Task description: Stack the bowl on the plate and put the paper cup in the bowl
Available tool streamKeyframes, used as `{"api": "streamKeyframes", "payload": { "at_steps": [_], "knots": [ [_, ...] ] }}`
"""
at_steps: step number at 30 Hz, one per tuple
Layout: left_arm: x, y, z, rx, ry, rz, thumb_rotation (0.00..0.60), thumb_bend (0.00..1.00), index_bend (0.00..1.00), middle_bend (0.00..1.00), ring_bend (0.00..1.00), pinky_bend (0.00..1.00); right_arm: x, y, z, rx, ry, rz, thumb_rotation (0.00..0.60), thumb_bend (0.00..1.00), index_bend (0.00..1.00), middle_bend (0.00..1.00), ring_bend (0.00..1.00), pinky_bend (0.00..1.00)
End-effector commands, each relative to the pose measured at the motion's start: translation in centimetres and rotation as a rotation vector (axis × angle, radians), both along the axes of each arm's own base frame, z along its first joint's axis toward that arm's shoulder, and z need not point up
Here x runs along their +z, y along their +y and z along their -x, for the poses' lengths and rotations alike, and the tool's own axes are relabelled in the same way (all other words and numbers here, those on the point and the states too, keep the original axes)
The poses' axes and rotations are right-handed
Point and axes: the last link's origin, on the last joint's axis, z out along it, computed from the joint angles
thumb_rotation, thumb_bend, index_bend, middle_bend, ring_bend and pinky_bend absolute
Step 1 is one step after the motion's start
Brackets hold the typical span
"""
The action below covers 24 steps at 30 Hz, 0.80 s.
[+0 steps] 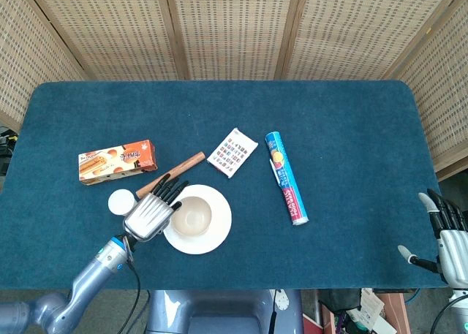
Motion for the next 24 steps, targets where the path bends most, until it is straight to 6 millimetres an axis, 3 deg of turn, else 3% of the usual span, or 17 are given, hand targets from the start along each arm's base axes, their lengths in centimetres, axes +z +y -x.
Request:
{"api": "streamKeyframes", "payload": {
  "at_steps": [1,7,10,15,24],
  "knots": [
    [2.9,0.1,0.4,0.020,-0.047,-0.052,0.600,0.32,0.42,0.02,0.00,0.01,0.0,0.0,0.0,0.000,0.001,-0.001,0.600,0.15,0.00,0.00,0.00,0.00],
    [5.9,-0.1,2.4,0.066,-0.070,-0.102,0.600,0.32,0.42,0.02,0.00,0.01,-0.1,0.0,-0.2,0.004,0.007,-0.004,0.600,0.15,0.00,0.00,0.00,0.00],
    [7.0,-1.2,5.3,0.106,-0.047,-0.118,0.600,0.32,0.42,0.02,0.00,0.01,-0.2,0.0,-0.3,0.007,0.012,-0.003,0.600,0.15,0.00,0.00,0.00,0.00],
    [7.3,-2.2,8.1,0.152,-0.048,-0.111,0.600,0.32,0.42,0.02,0.00,0.01,-0.3,0.0,-0.4,0.006,0.015,-0.004,0.600,0.15,0.00,0.00,0.00,0.00],
    [7.3,-2.9,10.9,0.199,-0.048,-0.115,0.600,0.32,0.44,0.02,0.00,0.01,-0.4,0.0,-0.4,0.005,0.016,-0.011,0.600,0.15,0.00,0.00,0.00,0.00]
  ]
}}
